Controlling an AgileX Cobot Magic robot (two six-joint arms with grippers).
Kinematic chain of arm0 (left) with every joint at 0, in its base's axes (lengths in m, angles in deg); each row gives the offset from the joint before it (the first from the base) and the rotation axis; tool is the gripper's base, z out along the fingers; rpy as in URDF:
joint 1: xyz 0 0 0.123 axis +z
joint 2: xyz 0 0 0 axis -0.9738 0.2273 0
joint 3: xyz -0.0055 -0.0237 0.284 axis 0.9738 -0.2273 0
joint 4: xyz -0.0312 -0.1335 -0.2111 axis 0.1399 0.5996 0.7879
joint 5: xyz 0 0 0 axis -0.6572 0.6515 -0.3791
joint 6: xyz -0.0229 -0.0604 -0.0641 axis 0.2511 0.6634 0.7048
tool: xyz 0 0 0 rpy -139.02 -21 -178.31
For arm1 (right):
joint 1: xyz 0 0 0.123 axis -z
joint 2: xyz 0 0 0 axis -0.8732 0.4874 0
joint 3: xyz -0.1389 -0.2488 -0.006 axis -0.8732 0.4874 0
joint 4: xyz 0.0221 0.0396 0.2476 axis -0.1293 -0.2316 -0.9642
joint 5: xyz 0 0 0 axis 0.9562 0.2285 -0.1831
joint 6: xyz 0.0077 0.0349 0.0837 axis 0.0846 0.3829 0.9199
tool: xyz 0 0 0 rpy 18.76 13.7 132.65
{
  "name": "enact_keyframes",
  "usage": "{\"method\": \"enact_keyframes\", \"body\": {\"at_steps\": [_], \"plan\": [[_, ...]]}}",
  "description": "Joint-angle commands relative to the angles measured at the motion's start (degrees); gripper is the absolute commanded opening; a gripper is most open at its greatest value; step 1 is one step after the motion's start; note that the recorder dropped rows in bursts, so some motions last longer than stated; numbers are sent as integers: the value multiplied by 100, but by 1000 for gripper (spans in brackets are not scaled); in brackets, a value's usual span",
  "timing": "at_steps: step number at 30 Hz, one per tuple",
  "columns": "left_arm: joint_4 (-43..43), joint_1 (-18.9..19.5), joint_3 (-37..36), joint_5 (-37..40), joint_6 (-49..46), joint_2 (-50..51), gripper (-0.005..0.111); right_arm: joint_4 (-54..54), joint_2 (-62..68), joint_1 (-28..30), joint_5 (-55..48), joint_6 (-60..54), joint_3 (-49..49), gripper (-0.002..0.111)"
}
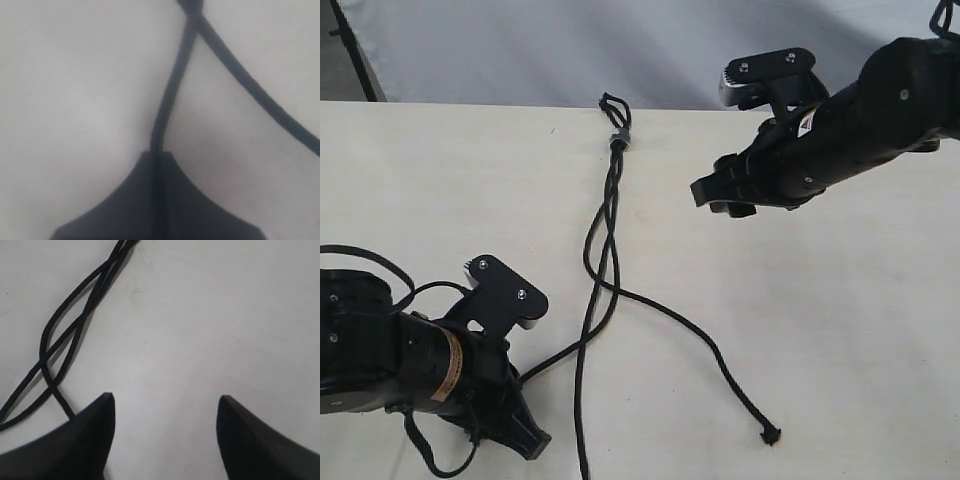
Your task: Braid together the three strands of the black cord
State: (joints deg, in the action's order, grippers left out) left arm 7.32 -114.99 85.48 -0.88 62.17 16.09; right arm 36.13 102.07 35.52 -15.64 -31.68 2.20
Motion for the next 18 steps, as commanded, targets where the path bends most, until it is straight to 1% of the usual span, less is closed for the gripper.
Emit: {"method": "enact_keyframes", "body": {"at_steps": [1,5,8,11,14,18], "plan": [[2,8,-86,-149,-17,-4,0,-122,-25,-282,-683,-83,-5,57],[2,8,-86,-138,-17,-4,0,-135,-25,-786,-1180,-83,39,57],[2,8,-116,-137,-17,-4,0,-135,-25,-1228,-1160,-200,368,57],[2,8,-138,-137,-17,-4,0,-247,-25,-1562,-918,-12,826,57],[13,8,-137,-137,-17,-4,0,-657,-35,-1989,-579,-83,1284,57],[13,8,-137,-137,-17,-4,0,-892,-36,-2742,-11,-83,1688,57]]}}
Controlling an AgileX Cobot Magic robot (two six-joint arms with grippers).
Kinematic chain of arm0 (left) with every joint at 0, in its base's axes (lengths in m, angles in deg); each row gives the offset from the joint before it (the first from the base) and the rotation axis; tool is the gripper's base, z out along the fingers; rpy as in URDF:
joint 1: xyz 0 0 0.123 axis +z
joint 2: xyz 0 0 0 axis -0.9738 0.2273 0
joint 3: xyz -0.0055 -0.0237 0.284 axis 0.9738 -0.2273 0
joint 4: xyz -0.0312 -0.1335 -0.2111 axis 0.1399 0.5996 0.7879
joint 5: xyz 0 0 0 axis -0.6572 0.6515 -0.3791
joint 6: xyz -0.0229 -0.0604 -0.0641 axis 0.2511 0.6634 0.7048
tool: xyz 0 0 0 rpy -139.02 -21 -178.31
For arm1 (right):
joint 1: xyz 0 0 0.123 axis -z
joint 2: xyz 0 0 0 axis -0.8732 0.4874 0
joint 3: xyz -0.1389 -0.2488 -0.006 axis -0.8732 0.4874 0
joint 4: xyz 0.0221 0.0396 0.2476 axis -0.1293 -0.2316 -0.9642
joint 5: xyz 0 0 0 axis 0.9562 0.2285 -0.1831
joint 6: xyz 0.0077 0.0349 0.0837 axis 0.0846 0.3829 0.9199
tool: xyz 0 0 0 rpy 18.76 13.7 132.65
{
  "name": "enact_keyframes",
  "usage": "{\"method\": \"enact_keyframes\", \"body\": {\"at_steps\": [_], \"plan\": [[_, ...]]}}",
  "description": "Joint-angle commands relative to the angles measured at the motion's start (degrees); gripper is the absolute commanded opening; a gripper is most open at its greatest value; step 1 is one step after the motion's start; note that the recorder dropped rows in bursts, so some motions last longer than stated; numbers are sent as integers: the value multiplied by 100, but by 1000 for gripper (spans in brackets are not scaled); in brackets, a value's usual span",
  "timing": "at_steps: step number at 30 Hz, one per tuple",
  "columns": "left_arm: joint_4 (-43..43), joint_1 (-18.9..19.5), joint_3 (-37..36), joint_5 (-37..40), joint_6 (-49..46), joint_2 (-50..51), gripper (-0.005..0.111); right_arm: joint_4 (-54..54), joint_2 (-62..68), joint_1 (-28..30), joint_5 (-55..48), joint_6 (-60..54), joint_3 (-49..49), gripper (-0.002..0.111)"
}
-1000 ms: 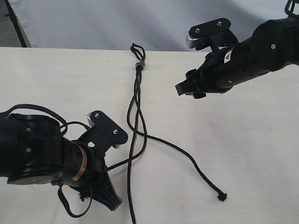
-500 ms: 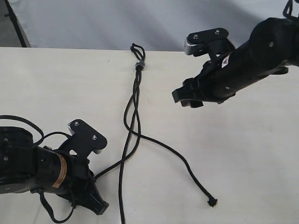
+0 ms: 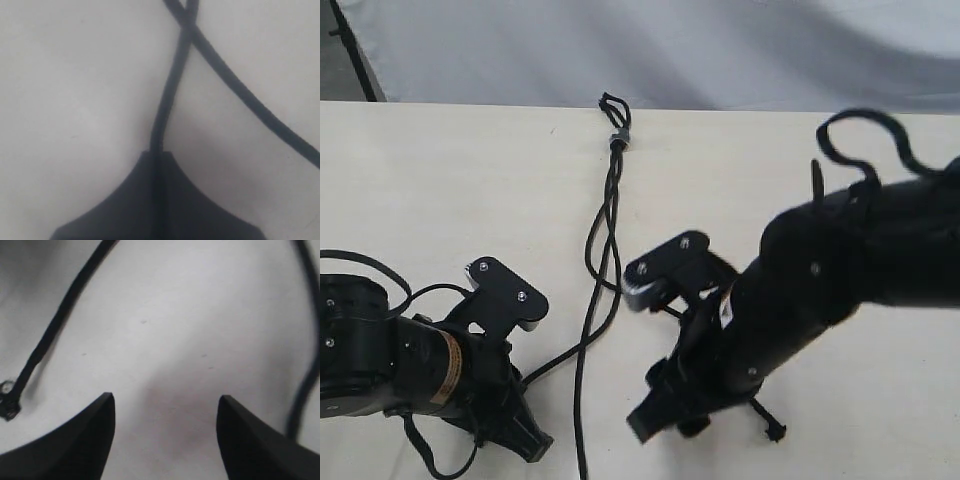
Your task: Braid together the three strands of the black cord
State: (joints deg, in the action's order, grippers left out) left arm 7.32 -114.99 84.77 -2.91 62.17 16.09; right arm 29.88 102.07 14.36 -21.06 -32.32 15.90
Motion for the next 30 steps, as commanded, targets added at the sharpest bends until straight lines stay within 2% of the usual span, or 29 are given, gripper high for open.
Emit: {"method": "enact_keyframes", "body": {"at_steps": [1,12,23,25,29,30], "plan": [[13,8,-66,66,-17,-4,0,-283,-36,-809,602,18,347,57],[13,8,-66,66,-7,-4,0,-720,39,-1976,1331,84,346,57],[13,8,-66,66,6,-4,0,-576,681,-1996,1688,27,346,56],[13,8,-66,66,6,-4,0,-556,690,-1966,1618,2,346,45],[13,8,-66,77,6,-4,0,-281,679,-1966,1500,-12,346,6],[13,8,-66,107,6,-4,0,-234,645,-1966,1471,-12,346,0]]}}
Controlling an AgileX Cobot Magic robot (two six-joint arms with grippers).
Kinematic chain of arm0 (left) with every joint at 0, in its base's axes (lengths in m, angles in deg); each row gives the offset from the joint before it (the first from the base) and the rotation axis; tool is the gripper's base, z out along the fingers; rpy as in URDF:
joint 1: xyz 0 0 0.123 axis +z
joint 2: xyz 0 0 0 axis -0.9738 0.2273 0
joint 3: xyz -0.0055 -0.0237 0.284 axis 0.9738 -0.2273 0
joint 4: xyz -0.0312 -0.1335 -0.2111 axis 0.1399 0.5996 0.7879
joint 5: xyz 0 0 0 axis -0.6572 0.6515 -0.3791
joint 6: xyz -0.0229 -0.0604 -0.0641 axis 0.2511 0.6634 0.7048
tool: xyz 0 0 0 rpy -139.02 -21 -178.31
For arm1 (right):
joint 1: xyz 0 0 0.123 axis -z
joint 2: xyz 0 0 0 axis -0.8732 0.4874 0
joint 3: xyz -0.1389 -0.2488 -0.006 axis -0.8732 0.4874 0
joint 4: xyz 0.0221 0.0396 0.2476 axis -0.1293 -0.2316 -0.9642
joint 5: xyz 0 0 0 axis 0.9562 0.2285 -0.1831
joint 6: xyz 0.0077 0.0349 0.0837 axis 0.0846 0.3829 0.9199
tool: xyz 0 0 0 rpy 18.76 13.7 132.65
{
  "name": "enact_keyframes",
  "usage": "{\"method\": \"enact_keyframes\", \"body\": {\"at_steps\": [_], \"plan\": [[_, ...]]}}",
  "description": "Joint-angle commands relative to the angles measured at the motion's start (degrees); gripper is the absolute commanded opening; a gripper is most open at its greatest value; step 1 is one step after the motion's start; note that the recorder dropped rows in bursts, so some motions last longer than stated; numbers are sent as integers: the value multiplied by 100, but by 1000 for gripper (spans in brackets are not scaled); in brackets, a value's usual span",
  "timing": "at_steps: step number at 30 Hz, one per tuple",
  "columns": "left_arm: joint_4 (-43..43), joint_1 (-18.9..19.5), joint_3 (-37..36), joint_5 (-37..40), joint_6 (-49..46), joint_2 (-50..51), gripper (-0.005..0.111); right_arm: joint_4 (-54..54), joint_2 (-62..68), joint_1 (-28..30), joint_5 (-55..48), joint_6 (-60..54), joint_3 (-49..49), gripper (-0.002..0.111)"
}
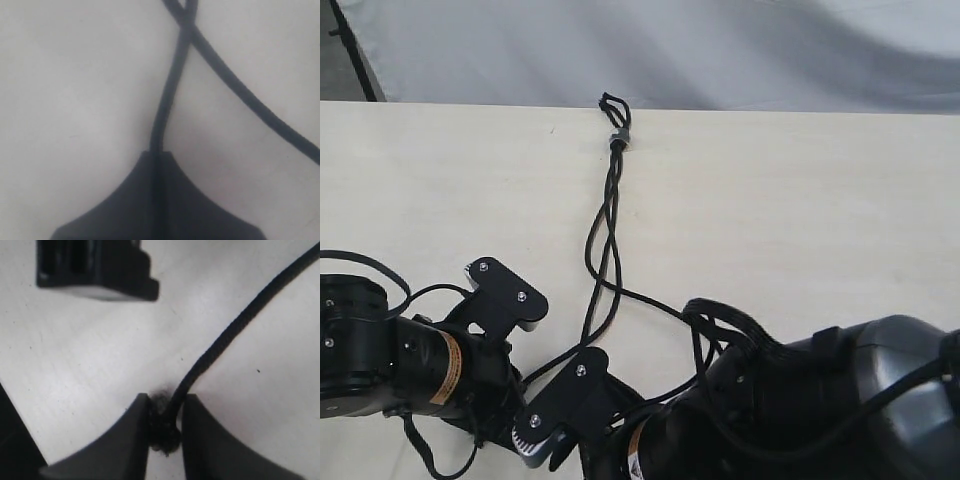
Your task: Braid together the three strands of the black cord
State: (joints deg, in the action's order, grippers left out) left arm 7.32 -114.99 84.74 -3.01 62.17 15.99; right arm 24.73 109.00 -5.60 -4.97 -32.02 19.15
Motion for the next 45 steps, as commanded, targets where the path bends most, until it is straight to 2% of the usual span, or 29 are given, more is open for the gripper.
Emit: {"method": "enact_keyframes", "body": {"at_steps": [1,5,11,15,26,45], "plan": [[13,8,-63,142,6,6,0,364,-94,31,-203,-22,21,0],[22,8,-63,455,83,6,0,679,-456,162,-626,98,21,0],[85,8,-63,587,157,6,0,1021,-619,755,-1166,296,31,0],[202,8,-63,680,157,-5,0,1070,-619,938,-1084,274,196,0],[416,8,-63,933,133,-5,0,1113,-619,964,-1089,342,756,0],[416,8,-63,933,133,-5,0,1113,-619,964,-996,490,753,0]]}}
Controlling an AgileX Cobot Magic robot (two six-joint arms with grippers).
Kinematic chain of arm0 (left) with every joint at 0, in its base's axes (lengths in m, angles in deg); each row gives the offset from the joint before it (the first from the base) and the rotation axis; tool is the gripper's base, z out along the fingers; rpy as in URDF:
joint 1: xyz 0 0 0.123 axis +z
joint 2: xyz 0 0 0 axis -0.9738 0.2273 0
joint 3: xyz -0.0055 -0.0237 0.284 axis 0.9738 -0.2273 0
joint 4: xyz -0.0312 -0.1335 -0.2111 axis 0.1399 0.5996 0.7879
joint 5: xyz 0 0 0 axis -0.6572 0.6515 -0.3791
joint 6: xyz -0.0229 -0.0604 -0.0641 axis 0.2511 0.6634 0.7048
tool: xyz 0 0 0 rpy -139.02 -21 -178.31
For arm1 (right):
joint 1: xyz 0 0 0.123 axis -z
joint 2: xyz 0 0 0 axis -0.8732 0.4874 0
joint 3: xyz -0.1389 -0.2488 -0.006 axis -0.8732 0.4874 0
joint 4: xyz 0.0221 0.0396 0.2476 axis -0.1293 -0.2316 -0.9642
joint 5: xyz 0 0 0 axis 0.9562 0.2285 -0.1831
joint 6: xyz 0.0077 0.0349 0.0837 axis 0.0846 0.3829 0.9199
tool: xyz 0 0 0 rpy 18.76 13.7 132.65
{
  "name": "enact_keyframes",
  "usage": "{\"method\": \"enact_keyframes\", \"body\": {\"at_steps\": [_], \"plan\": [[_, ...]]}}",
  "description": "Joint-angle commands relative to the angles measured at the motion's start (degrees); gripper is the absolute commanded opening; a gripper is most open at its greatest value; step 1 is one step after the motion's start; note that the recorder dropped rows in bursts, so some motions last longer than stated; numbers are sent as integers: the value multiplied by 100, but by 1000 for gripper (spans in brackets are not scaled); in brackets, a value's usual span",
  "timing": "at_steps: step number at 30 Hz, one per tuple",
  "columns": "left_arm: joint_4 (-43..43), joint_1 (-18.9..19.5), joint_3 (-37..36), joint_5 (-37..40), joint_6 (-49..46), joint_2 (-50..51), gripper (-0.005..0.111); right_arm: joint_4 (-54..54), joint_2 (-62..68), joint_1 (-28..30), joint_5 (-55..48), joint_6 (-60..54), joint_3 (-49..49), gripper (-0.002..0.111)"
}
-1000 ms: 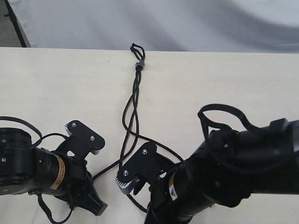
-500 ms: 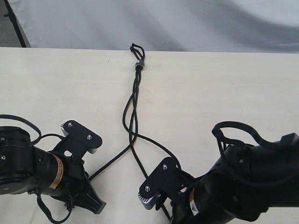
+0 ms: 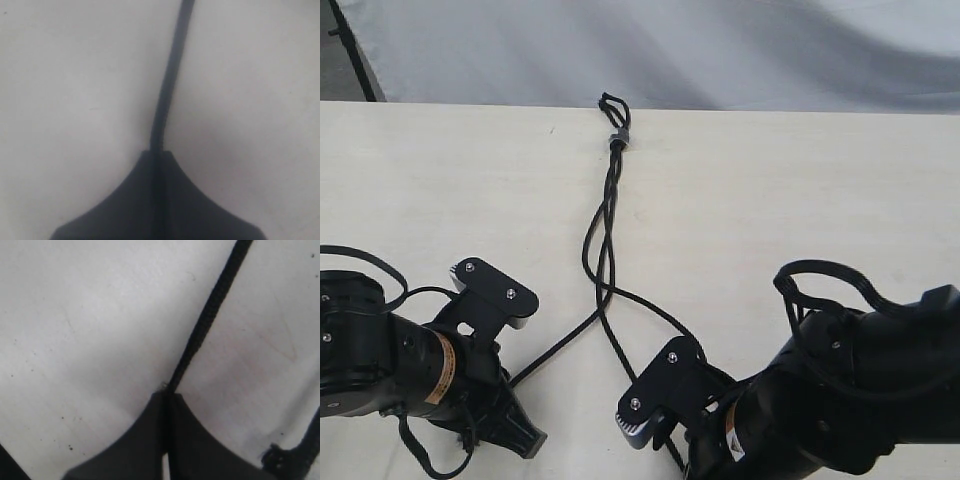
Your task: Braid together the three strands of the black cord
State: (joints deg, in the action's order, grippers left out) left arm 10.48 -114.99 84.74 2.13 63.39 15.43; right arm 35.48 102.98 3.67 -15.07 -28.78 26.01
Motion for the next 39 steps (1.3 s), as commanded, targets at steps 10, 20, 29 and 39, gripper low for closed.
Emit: {"method": "enact_keyframes", "body": {"at_steps": [10,20,29,39], "plan": [[100,8,-63,397,11,51,0,38,-211,37,-77,249,4,0],[100,8,-63,397,22,51,0,1698,-806,124,-509,220,-969,0],[100,8,-63,407,12,51,0,2614,-256,1603,731,502,-1065,0],[100,8,-63,407,12,51,0,2495,1031,2205,876,484,-1065,0]]}}
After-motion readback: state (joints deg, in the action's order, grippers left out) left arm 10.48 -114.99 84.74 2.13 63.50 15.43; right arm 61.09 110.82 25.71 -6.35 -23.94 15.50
